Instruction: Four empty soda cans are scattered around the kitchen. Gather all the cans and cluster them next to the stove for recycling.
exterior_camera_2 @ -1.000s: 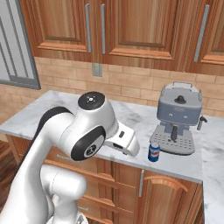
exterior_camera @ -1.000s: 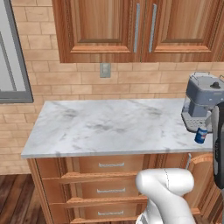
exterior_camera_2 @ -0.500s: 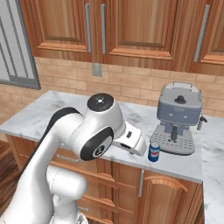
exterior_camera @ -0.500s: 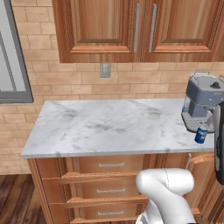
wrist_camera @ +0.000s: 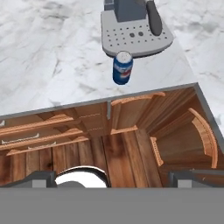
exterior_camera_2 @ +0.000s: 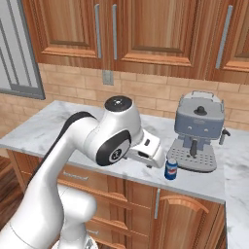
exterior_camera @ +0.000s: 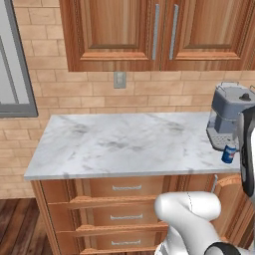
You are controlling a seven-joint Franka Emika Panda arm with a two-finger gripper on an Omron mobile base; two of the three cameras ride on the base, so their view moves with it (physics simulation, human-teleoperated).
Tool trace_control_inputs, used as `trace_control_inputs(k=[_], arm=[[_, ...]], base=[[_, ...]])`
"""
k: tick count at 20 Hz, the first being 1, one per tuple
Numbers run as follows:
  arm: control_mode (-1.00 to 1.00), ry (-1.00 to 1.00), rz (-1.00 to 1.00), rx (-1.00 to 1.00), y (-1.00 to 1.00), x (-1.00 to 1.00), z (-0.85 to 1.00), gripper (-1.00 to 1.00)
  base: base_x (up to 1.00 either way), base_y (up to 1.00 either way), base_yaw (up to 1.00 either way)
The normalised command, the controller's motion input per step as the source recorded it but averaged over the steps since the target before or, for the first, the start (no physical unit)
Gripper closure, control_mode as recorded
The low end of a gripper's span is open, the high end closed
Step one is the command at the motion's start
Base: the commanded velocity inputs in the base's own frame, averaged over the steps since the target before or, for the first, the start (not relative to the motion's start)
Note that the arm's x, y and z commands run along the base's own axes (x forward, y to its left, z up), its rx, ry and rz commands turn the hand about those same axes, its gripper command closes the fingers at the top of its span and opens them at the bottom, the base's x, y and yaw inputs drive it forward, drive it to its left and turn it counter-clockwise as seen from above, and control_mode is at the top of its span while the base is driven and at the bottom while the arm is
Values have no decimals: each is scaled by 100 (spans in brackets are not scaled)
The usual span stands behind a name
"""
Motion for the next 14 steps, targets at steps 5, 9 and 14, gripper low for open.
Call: trace_control_inputs(k=[5,9,14], arm=[[-100,4,0,0,0,17,-13,-100],[-100,1,0,0,-2,17,-21,-100],[-100,0,0,0,-10,16,-22,-100]], base=[[0,0,0],[0,0,0],[0,0,0]])
